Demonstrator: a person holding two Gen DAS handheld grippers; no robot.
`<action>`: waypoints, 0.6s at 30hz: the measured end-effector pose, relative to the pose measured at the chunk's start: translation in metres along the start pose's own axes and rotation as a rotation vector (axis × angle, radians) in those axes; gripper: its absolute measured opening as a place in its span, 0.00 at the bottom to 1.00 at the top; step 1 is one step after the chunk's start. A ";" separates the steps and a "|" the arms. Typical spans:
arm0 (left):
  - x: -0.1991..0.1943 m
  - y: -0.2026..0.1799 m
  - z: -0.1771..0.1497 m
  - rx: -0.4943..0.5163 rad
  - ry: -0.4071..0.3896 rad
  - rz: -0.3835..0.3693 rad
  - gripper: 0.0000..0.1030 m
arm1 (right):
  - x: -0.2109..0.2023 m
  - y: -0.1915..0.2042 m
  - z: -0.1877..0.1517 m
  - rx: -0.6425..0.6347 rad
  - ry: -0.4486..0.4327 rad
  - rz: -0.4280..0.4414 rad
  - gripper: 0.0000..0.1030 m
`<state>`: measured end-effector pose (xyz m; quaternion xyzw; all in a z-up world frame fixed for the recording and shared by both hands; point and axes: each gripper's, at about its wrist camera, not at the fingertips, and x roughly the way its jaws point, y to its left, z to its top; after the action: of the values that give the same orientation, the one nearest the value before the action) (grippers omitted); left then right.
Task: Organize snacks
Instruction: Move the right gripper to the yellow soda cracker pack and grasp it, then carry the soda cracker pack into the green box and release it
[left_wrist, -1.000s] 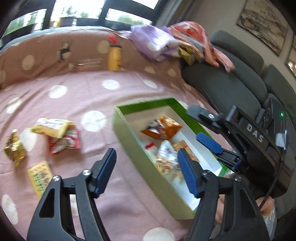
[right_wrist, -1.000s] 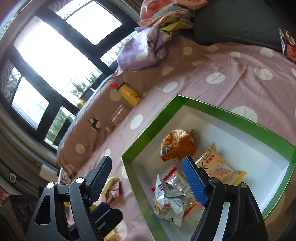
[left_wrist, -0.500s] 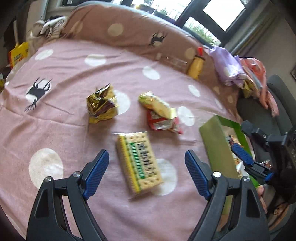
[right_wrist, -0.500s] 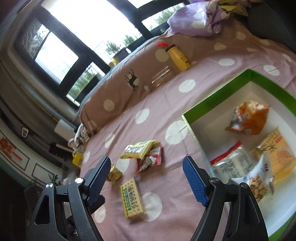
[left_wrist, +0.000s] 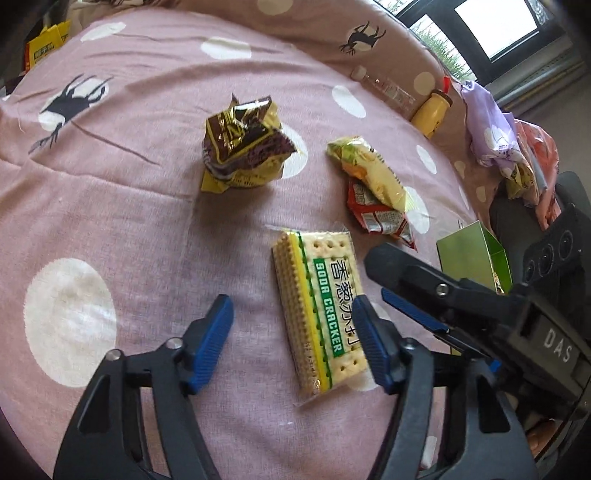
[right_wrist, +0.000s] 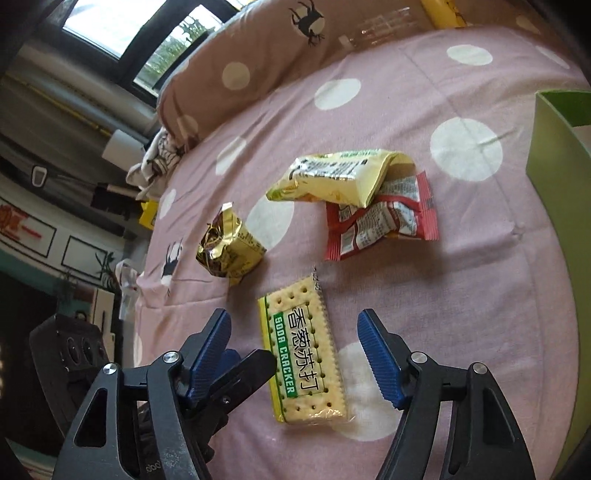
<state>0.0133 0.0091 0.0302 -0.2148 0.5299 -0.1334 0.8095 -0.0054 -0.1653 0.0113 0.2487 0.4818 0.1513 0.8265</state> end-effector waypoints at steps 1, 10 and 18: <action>0.000 -0.001 0.000 0.005 -0.004 0.001 0.62 | 0.003 -0.002 -0.001 0.004 0.013 -0.001 0.67; 0.010 -0.006 -0.005 0.044 0.025 -0.036 0.36 | 0.015 -0.007 -0.004 0.024 0.076 -0.003 0.57; 0.008 -0.014 -0.008 0.073 0.014 -0.037 0.35 | 0.018 -0.004 -0.006 0.035 0.076 0.038 0.57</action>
<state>0.0092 -0.0086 0.0274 -0.1941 0.5264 -0.1692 0.8103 -0.0021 -0.1581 -0.0069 0.2663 0.5105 0.1677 0.8002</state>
